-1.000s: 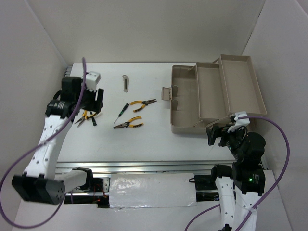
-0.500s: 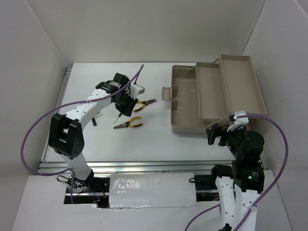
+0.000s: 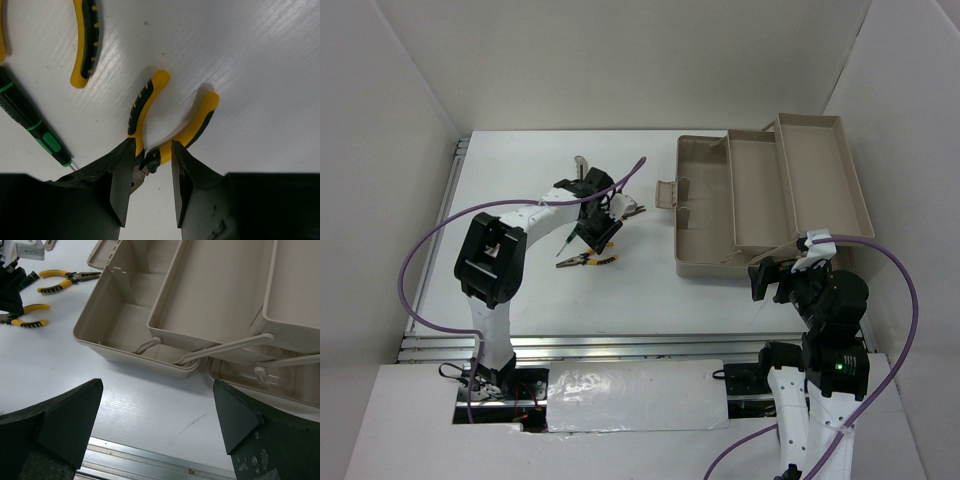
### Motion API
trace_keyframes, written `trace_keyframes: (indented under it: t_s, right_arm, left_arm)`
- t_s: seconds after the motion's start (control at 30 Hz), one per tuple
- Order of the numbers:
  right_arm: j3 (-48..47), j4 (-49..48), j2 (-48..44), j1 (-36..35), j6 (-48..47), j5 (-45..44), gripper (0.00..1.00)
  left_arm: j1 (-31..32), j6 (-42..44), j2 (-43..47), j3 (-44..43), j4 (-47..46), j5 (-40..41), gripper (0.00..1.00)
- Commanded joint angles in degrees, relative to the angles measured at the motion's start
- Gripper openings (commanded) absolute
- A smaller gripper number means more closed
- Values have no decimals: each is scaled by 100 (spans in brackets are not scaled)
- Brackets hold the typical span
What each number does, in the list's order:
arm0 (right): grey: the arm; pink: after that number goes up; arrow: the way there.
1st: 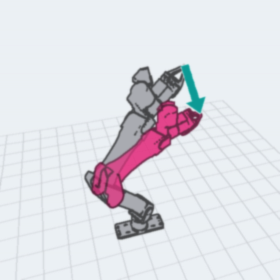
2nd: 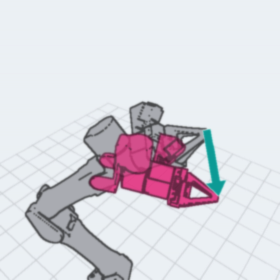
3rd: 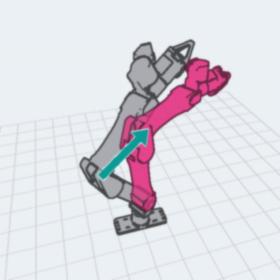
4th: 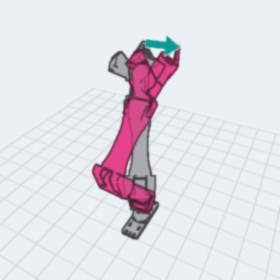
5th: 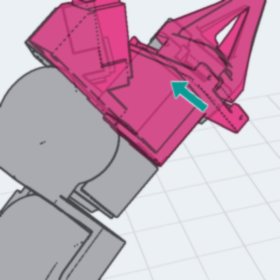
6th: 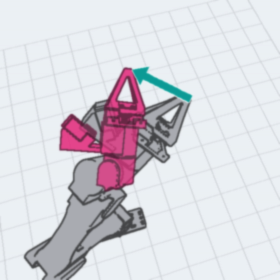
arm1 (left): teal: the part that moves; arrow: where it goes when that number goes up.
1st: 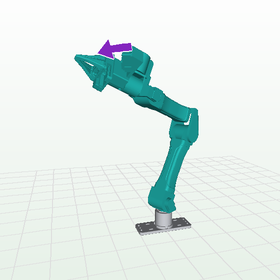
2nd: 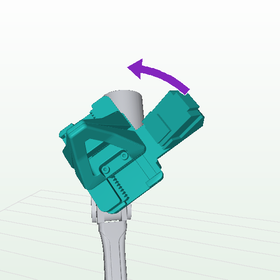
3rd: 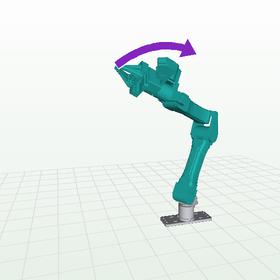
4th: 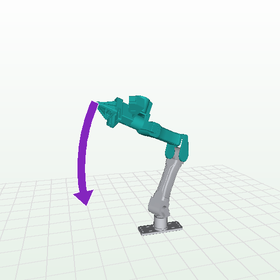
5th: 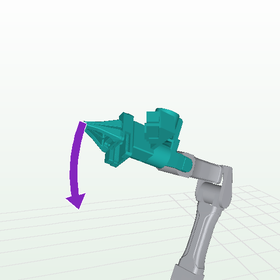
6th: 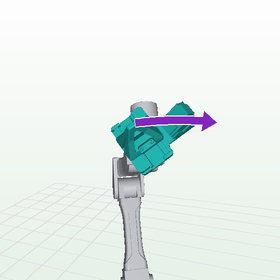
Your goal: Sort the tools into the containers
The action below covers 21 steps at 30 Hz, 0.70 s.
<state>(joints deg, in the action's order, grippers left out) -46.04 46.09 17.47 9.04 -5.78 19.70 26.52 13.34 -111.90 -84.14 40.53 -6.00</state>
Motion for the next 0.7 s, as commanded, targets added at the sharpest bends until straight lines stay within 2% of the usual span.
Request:
trace_keyframes:
  t_s: [0.0, 0.17, 0.43, 0.53, 0.63, 0.67]
  right_arm:
    - [7, -328, 72, 37, 16, -2, 100]
    - [16, -319, 72, 37, 7, 60, 100]
    - [7, -302, 72, 45, -20, 104, 100]
    - [7, -302, 37, 37, -28, 121, 100]
    - [16, -293, 19, 45, -46, 139, 100]
    - [8, -293, 10, 37, -46, 139, 100]
  left_arm:
    - [46, 19, -183, -278, -212, 125, 48]
    - [90, -69, -446, -419, -336, 459, 50]
    - [99, 28, -737, -489, -301, 433, 49]
    - [99, 46, -746, -446, -257, 293, 44]
    - [116, -77, -720, -445, -160, 222, 33]
    - [151, -156, -720, -524, -99, 292, 24]
